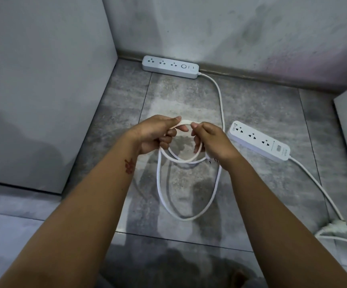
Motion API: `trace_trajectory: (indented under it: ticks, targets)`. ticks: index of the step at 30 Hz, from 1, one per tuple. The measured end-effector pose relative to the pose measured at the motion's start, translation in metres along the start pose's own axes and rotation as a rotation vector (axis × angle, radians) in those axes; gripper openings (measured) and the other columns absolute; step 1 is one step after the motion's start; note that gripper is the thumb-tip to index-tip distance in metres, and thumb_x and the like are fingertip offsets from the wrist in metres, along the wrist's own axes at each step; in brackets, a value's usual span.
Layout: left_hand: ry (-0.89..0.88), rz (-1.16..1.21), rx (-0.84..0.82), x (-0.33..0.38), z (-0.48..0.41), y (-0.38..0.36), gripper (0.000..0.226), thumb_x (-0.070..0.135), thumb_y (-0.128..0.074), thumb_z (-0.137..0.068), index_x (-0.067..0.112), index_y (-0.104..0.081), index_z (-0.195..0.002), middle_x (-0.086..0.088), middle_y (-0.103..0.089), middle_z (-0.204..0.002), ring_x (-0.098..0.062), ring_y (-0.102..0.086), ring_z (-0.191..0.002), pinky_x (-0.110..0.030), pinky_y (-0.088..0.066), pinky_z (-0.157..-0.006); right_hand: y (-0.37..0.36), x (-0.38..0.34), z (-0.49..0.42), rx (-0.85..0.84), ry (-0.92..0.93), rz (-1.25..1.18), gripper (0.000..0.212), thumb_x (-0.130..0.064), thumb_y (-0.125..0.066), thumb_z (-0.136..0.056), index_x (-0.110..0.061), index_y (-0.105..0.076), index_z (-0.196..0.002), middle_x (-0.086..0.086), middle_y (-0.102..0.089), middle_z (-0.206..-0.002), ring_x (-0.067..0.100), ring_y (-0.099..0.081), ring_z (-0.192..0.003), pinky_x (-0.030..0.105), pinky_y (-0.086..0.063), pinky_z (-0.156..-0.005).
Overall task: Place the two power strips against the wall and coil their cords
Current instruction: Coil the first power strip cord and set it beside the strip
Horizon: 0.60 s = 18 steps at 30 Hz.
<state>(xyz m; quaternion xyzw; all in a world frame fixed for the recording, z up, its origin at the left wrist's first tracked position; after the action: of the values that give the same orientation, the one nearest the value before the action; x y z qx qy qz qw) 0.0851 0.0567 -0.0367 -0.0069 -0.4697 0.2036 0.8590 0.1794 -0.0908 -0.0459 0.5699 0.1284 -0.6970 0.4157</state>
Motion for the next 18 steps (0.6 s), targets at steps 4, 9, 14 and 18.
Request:
trace_trajectory:
  ticks: [4,9,14,18]
  targets:
    - [0.003,0.189,0.002,0.0,0.0,0.003,0.032,0.033,-0.051,-0.099,0.005,-0.066,-0.099,0.0,-0.059,-0.066,-0.017,-0.064,-0.063,-0.034,-0.06,-0.074,0.0,0.004,-0.007,0.281,-0.119,-0.318,0.03,-0.034,-0.049,-0.101,-0.012,-0.052,-0.08,0.002,-0.049,-0.063,0.013,-0.053,-0.045,0.023,-0.04,-0.047]
    - [-0.052,0.405,0.155,0.002,-0.006,-0.006,0.023,0.023,-0.047,-0.102,0.007,-0.062,-0.096,0.001,-0.053,-0.059,-0.015,-0.056,-0.054,-0.033,-0.059,-0.067,-0.008,-0.001,-0.007,0.294,-0.279,-0.557,0.033,-0.032,-0.045,-0.103,-0.011,-0.054,-0.079,0.003,-0.053,-0.062,0.013,-0.056,-0.041,0.028,-0.044,-0.054]
    - [-0.053,0.201,0.206,0.006,-0.008,-0.002,0.028,0.023,-0.045,-0.103,0.005,-0.065,-0.095,0.006,-0.034,-0.052,-0.006,-0.027,-0.04,-0.019,-0.03,-0.04,-0.006,-0.01,-0.005,0.151,-0.236,-0.386,0.023,-0.03,-0.046,-0.102,-0.01,-0.057,-0.099,0.006,-0.061,-0.079,0.018,-0.061,-0.057,0.035,-0.051,-0.066]
    - [-0.022,0.104,0.146,0.007,-0.005,-0.003,0.029,0.024,-0.047,-0.102,0.004,-0.068,-0.098,0.006,-0.036,-0.055,-0.005,-0.027,-0.041,-0.017,-0.028,-0.039,0.002,-0.018,-0.004,0.036,-0.172,-0.191,0.032,-0.035,-0.044,-0.103,-0.011,-0.063,-0.095,0.003,-0.046,-0.076,0.015,-0.047,-0.054,0.037,-0.052,-0.067]
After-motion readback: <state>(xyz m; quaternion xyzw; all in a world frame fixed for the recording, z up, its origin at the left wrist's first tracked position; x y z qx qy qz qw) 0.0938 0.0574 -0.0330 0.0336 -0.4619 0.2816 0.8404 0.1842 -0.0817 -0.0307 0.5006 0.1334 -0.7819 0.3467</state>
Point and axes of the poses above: each hand's wrist, its own z-axis away from the middle knuckle, its own y-axis out of the back of the hand, x = y × z, the point moved 1 cm from there along -z, towards the middle knuckle
